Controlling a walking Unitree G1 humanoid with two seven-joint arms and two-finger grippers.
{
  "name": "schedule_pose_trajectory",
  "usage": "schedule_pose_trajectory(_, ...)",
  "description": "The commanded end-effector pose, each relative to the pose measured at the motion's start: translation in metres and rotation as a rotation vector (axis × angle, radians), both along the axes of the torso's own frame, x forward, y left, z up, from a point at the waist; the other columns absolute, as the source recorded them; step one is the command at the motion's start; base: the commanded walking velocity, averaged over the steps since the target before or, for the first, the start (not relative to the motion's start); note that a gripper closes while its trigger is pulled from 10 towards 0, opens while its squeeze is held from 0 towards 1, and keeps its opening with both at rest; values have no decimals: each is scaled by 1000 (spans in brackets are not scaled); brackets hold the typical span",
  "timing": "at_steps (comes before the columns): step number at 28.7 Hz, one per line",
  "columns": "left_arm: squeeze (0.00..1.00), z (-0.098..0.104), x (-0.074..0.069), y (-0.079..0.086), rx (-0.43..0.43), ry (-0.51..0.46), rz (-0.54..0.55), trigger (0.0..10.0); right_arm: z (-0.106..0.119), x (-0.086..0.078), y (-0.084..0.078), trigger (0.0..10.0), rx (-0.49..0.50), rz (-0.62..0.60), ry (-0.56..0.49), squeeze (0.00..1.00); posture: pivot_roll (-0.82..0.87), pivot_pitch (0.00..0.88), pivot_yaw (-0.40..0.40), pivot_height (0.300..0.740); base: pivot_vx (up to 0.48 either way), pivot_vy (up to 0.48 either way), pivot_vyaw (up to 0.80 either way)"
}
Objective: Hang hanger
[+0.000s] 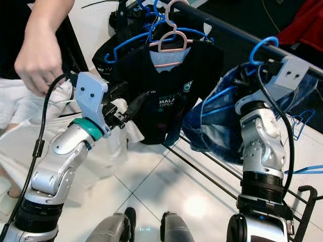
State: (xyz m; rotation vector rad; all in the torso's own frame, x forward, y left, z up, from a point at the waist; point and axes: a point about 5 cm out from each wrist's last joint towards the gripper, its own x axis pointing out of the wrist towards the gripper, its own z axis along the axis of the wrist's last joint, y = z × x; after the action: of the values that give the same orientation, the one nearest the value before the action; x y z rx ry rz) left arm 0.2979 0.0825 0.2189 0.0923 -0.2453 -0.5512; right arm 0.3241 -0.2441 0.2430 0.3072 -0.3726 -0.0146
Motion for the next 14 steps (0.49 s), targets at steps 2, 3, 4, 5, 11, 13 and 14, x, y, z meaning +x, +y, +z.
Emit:
schedule_pose_trajectory(2,0,-2,-2,1,7,15,-9,10000,14,-11,3,0,11,14,-63,0,-89,121,59,740,0,0,0)
schedule_pose_trajectory(3,0,0,-3,0,11,11,-30,10000,13,-19,9,0,28,46,-68,0,-95,128,65,740,0,0,0)
schedule_pose_trajectory(4,0,2,-4,-1,14,7,-45,10000,13,-24,13,0,39,71,-71,0,-95,128,65,740,0,0,0)
schedule_pose_trajectory(5,0,2,-4,-1,14,7,-45,10000,13,-24,13,0,39,71,-71,0,-95,128,65,740,0,0,0)
schedule_pose_trajectory(11,0,8,-7,-3,22,-5,-93,10000,-11,-39,23,10000,81,122,2,0,-103,139,83,740,0,0,0)
schedule_pose_trajectory(13,0,11,-8,-5,25,-10,-111,10000,-36,-47,33,10000,128,174,72,0,-102,141,93,740,0,0,0)
schedule_pose_trajectory(14,0,11,-8,-5,25,-10,-111,10000,-36,-47,33,10000,128,174,72,0,-102,141,93,740,0,0,0)
